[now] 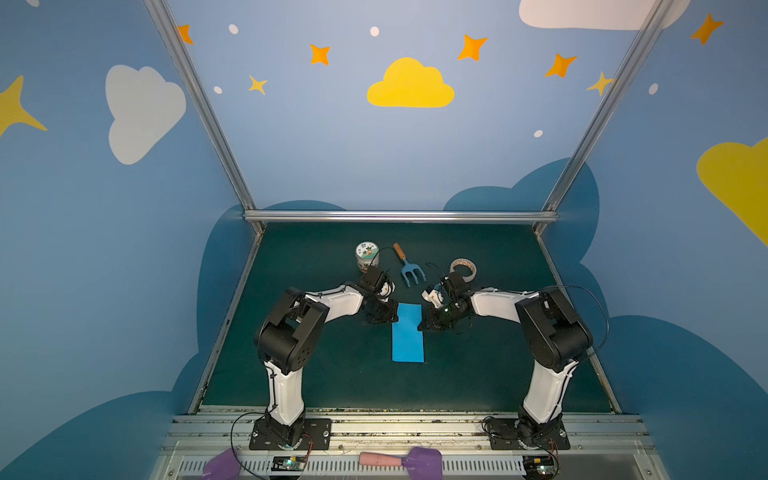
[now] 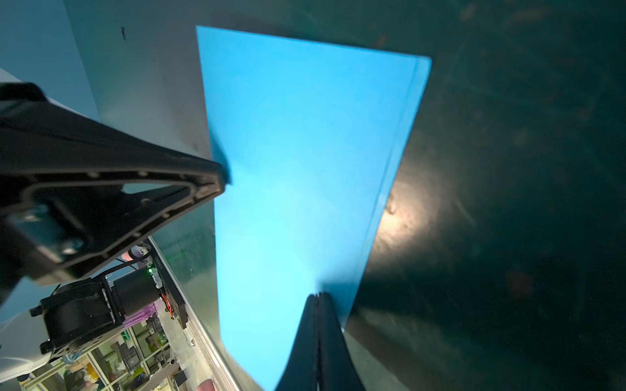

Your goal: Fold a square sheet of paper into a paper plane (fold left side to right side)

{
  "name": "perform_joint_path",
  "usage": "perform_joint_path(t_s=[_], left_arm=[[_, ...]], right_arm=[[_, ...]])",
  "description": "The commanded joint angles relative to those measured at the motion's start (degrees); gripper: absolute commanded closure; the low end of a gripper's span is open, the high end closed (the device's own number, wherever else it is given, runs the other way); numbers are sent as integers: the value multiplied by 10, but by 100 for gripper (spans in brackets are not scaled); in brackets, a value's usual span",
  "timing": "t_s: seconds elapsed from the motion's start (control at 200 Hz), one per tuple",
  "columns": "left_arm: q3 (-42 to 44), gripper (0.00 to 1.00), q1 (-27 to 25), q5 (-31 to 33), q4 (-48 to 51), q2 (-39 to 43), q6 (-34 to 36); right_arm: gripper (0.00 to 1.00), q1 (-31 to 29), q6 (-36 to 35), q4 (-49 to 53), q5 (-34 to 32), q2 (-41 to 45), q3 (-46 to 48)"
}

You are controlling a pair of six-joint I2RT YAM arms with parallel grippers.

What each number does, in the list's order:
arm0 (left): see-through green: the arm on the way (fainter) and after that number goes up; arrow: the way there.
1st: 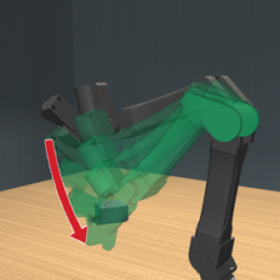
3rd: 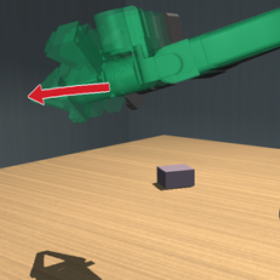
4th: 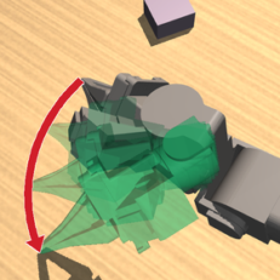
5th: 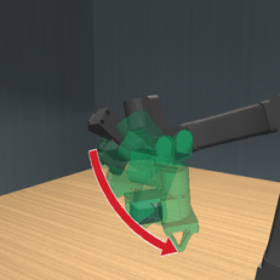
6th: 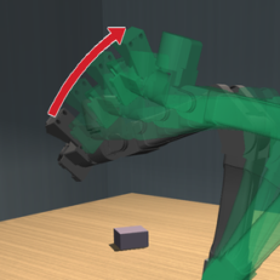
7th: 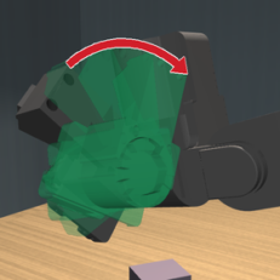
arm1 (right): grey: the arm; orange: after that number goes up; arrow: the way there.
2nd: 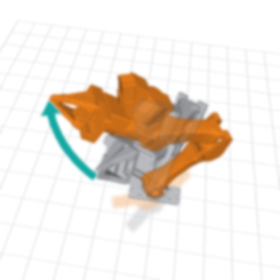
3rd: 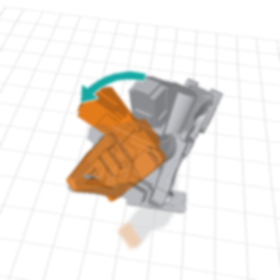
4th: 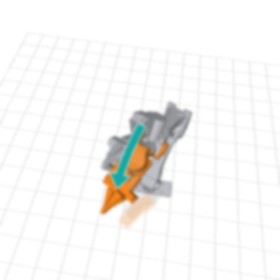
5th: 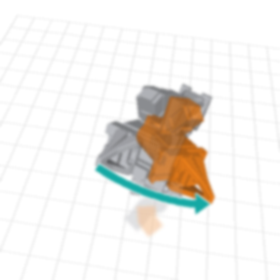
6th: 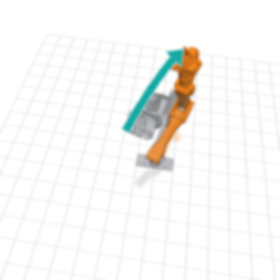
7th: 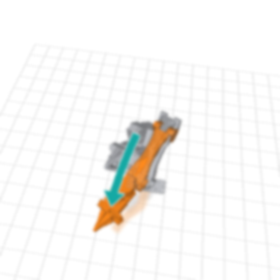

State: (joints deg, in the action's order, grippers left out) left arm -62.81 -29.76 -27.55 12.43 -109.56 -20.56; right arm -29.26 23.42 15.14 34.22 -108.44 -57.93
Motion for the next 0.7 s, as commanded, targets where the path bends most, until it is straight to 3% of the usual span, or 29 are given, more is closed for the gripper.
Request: perform_joint_path(t_s=[0.0, 0.31, 0.691], left_arm=[[11, 96, 4, 13, -12, -13, -8], [29, 96, 5, 9, -27, 2, -20], [78, 96, -23, -13, -51, 101, -50]], right_arm=[[100, 7, -3, 38, -121, -45, 33], [100, 8, -4, 38, -120, -42, 32], [100, 8, -4, 41, -121, -42, 32]])
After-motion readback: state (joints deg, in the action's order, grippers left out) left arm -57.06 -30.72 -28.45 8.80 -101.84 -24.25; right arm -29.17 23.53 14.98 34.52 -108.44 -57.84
